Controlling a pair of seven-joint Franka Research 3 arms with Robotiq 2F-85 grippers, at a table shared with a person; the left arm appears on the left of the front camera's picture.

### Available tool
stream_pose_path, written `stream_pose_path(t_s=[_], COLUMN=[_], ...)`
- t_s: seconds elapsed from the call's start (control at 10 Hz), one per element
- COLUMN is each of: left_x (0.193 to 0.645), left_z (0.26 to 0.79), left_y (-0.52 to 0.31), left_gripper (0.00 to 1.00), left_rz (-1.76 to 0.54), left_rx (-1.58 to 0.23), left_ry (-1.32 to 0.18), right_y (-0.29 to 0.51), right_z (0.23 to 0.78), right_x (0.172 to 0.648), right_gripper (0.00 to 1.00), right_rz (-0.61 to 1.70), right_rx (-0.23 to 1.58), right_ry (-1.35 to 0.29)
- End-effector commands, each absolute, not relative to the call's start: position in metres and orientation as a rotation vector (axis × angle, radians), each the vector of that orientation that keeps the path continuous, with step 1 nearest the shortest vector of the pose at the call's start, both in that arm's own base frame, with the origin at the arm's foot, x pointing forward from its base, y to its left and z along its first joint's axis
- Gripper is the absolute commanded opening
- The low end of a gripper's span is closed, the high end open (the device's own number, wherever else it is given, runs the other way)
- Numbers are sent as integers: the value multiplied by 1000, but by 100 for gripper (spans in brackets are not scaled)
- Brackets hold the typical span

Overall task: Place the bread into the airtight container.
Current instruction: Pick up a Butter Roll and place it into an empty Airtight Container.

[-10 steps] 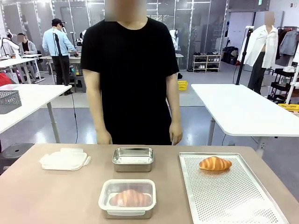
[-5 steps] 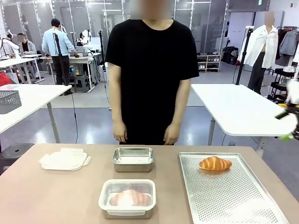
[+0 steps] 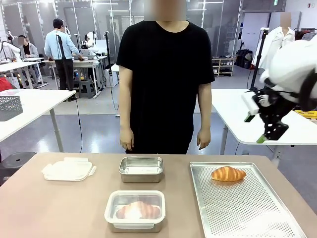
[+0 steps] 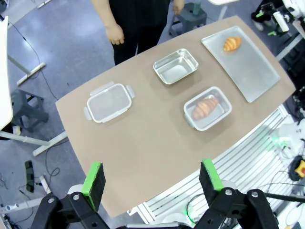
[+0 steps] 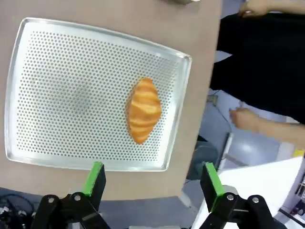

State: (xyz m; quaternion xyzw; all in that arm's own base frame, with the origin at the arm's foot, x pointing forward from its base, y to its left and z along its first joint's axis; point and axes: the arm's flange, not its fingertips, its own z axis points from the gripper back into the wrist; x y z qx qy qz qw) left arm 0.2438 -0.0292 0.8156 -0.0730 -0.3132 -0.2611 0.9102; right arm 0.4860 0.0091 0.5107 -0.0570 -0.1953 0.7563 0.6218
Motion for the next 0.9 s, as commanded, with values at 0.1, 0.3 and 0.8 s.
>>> stream_pose_path(t_s=[0.1, 0.3, 0.8], left_x=[244, 244, 244], left_z=[818, 818, 818], left_y=[-29, -29, -29], left_gripper=[100, 100, 100], left_rz=[-544, -544, -544], left_rx=[-151, -151, -151], left_ry=[-645, -645, -645], right_y=[24, 35, 58], right_z=[470, 433, 390], right_x=[508, 514, 540], right_gripper=[100, 100, 100], right_rz=[1647, 1627, 1595], right_rx=[-92, -111, -48], right_ry=[-302, -255, -218])
